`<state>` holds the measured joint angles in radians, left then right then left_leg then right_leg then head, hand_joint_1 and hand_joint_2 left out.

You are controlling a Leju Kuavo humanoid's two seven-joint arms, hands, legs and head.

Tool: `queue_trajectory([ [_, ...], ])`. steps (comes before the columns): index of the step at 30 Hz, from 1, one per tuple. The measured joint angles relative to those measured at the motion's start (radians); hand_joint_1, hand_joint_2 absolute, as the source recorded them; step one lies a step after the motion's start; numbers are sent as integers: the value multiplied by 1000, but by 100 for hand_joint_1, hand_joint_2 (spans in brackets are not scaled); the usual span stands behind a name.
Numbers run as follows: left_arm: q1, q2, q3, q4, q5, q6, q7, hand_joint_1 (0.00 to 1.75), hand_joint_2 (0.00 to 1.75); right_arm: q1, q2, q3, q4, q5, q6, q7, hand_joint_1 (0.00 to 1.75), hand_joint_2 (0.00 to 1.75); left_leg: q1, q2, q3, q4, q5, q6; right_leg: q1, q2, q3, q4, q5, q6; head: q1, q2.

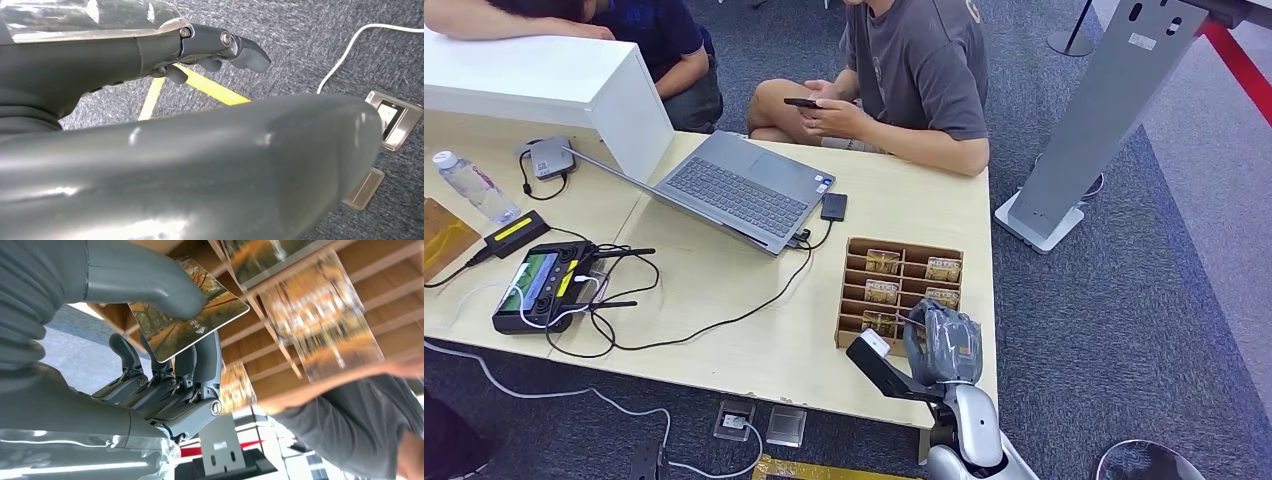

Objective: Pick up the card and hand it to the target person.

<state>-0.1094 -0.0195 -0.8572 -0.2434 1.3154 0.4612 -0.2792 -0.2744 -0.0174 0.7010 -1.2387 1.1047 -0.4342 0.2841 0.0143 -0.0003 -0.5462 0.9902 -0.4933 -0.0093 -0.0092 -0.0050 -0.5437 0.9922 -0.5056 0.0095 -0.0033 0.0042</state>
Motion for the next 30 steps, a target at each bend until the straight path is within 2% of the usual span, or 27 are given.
queue_trajectory([
  [8,0,0,0,0,3,-3,0,0,0,-5,-16,-18,-87,-51,-15,-17,146,175,0,0,0,0,0,0,0,0,0,0,0,0,0,0],
  [15,0,0,0,0,6,-6,0,0,0,-7,-30,-30,-172,-181,-44,-79,158,175,0,0,0,0,0,0,0,0,0,0,0,0,0,0],
  [18,0,0,-1,0,6,-11,-3,0,0,-17,-38,-39,-208,-237,-78,-107,154,175,0,0,0,0,0,0,0,0,0,0,0,0,0,0],
  [24,0,1,-12,0,-3,-25,-6,0,0,-63,-53,-57,-251,-300,-138,-146,147,175,0,0,0,0,0,0,0,0,0,0,0,0,0,0],
  [30,-1,6,-23,0,-21,-36,-5,0,0,-144,-57,-76,-248,-294,-193,-183,144,175,0,0,0,1,0,0,0,0,0,0,0,0,0,0],
])
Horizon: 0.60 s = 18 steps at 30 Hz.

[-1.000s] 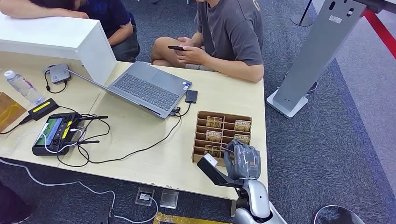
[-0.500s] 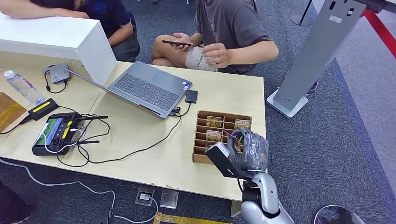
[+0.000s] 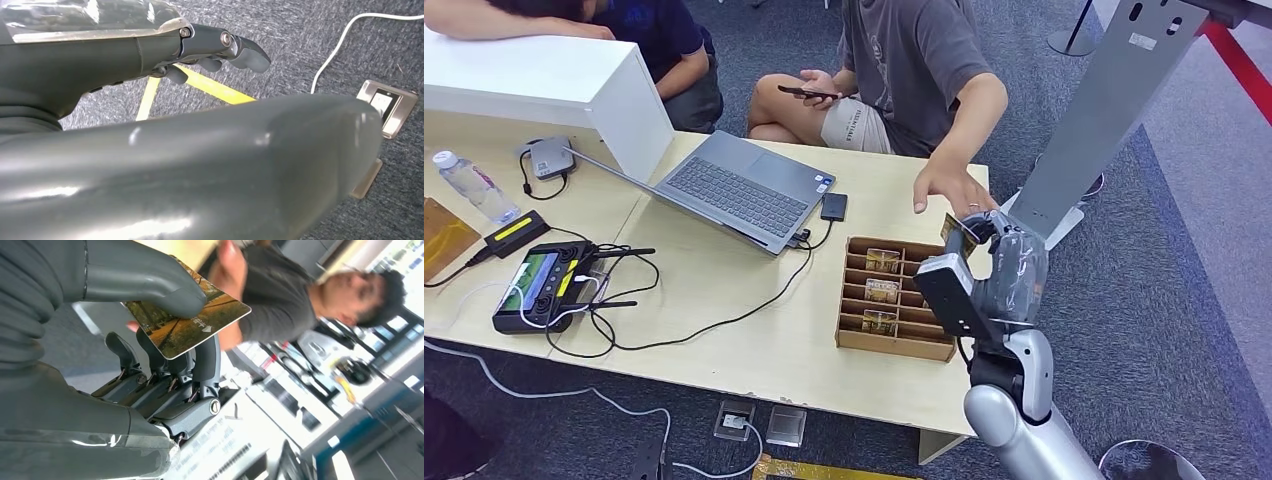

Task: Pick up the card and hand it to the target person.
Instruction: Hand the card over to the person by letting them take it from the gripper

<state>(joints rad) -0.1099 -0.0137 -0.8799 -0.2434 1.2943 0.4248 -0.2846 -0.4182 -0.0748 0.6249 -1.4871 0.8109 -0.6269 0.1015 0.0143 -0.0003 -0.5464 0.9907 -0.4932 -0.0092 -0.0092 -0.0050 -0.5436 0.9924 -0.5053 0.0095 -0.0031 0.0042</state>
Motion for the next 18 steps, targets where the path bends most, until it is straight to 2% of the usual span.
queue_trajectory([
  [10,-4,10,-40,0,-41,-25,13,0,0,-158,15,-14,125,131,-41,-17,141,175,0,0,0,0,0,0,0,0,0,0,0,0,0,0],
  [18,-6,15,-58,0,-47,-26,24,0,0,-204,39,-21,249,127,-39,-29,137,175,0,-1,0,0,0,0,0,0,0,0,0,0,0,0],
])
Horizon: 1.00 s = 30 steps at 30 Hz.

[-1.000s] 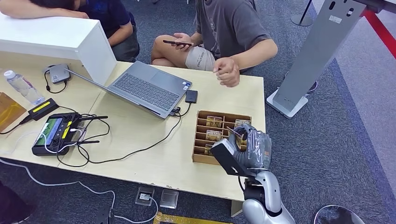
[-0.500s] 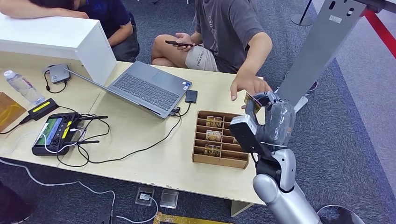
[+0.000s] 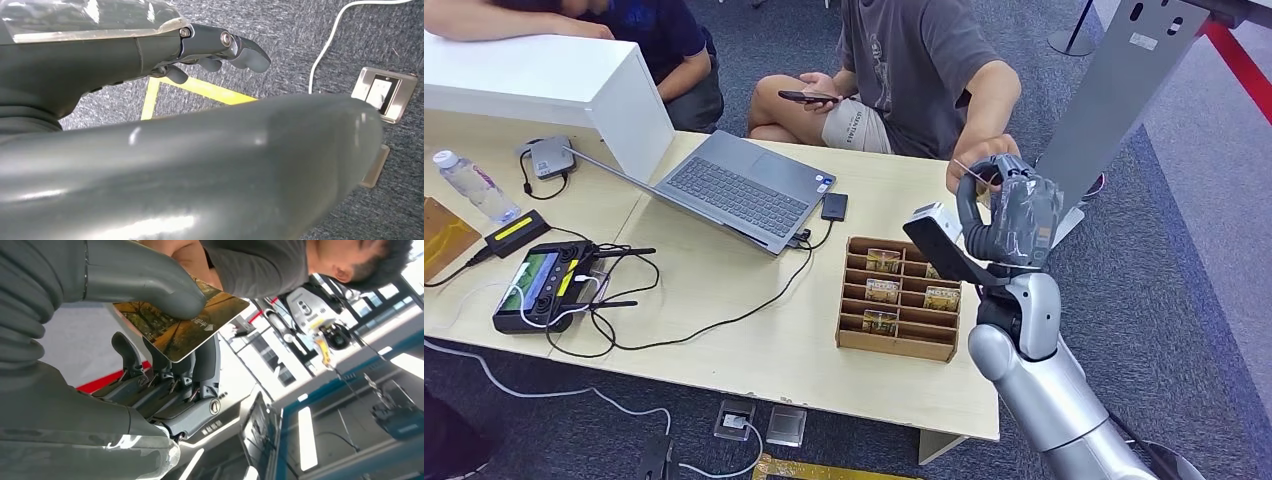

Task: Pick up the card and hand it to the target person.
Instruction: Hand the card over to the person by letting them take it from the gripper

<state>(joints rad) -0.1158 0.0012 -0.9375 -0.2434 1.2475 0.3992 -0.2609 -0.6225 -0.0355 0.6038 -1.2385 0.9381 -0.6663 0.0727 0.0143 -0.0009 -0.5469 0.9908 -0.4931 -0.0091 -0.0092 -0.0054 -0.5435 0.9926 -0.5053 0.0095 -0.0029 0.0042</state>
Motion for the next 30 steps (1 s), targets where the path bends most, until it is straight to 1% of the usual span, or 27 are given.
queue_trajectory([
  [1,0,1,-3,0,0,0,0,0,0,-5,5,0,19,-10,1,-7,134,175,0,0,0,0,0,0,0,0,0,0,0,0,0,0],
  [2,0,1,-6,0,0,0,0,0,0,-10,11,-1,41,-20,1,-16,118,175,0,0,0,0,0,0,0,0,0,0,0,0,0,0],
  [4,0,1,-10,0,0,0,0,0,0,-19,25,-1,88,-37,0,-41,61,175,0,0,0,0,0,0,0,0,0,0,0,0,0,0],
  [5,0,1,-10,0,0,1,0,0,0,-21,33,-1,110,-44,-1,-52,30,175,0,0,0,0,0,0,0,0,0,0,0,0,0,0],
  [6,0,1,-11,0,1,3,0,0,0,-23,41,-1,131,-51,-2,-64,11,175,0,0,0,0,0,0,0,0,0,0,0,0,0,0],
  [8,0,1,-11,0,3,9,0,0,0,-24,57,-1,166,-63,-2,-83,0,175,0,0,0,0,0,0,0,0,0,0,0,0,-1,0],
  [14,-1,1,-11,0,14,24,-2,0,0,-35,101,2,263,-91,2,-108,0,175,0,0,0,0,0,0,0,0,-1,0,0,0,0,0],
  [20,-1,1,-11,0,21,35,-4,0,0,-38,127,4,301,-150,3,-136,0,175,0,0,0,0,0,0,0,0,-1,0,0,0,0,0],
  [25,0,1,-11,0,29,42,-4,0,0,-24,135,4,299,-200,-3,-168,0,175,0,0,0,0,0,0,0,0,-1,0,0,0,0,0],
  [30,0,1,-11,0,32,42,-4,0,0,38,135,-6,233,-205,-5,-189,0,175,0,0,0,0,0,0,0,0,-1,0,0,0,-1,0],
])
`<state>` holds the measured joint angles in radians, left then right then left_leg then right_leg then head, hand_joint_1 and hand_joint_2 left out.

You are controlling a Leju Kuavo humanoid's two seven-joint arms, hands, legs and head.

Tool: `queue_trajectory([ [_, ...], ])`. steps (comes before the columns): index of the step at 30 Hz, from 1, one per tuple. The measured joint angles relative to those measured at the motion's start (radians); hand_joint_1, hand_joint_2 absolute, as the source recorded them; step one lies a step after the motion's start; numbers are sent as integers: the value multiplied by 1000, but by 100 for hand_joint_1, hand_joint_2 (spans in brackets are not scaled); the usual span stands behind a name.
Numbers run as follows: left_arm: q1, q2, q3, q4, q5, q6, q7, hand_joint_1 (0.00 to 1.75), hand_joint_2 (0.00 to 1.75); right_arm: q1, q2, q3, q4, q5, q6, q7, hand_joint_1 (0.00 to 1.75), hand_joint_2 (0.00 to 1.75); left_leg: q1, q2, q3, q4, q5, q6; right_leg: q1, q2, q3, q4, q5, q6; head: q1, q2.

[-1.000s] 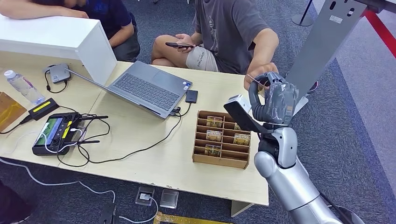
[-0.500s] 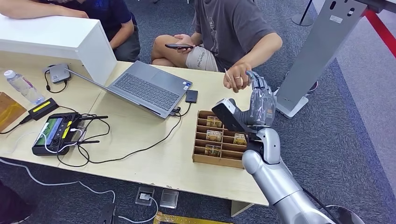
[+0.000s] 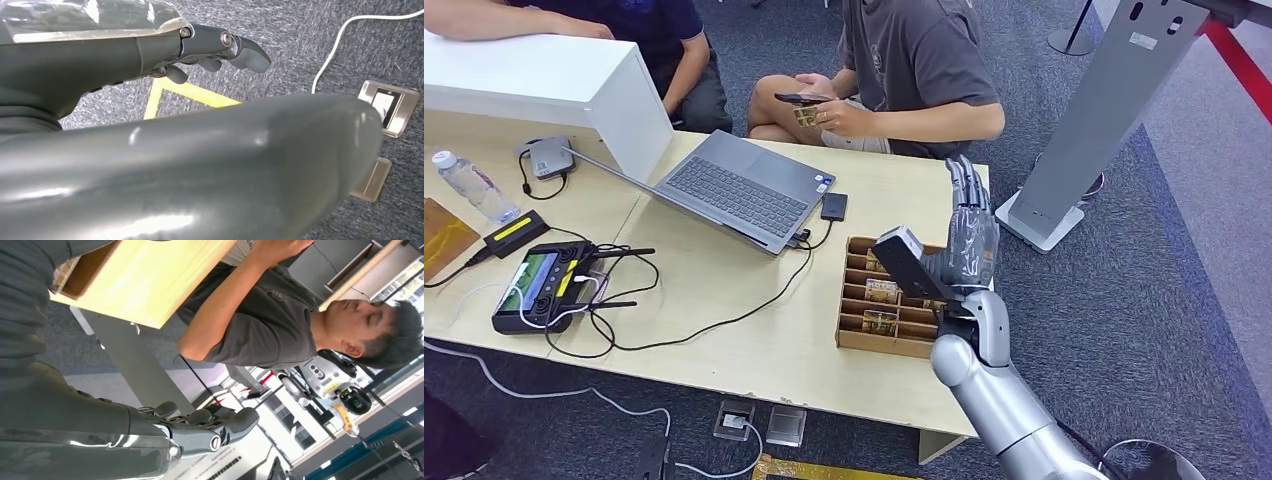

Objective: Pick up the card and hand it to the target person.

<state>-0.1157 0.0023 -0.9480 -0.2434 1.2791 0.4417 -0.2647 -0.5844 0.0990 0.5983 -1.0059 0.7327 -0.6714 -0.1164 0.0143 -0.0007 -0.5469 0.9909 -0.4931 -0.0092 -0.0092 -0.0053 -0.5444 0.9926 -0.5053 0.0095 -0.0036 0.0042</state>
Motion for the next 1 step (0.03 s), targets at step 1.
queue_trajectory([
  [1,0,0,0,0,0,0,0,0,0,7,0,-1,-9,0,0,0,0,175,0,0,0,0,0,0,0,0,0,0,0,0,0,0],
])
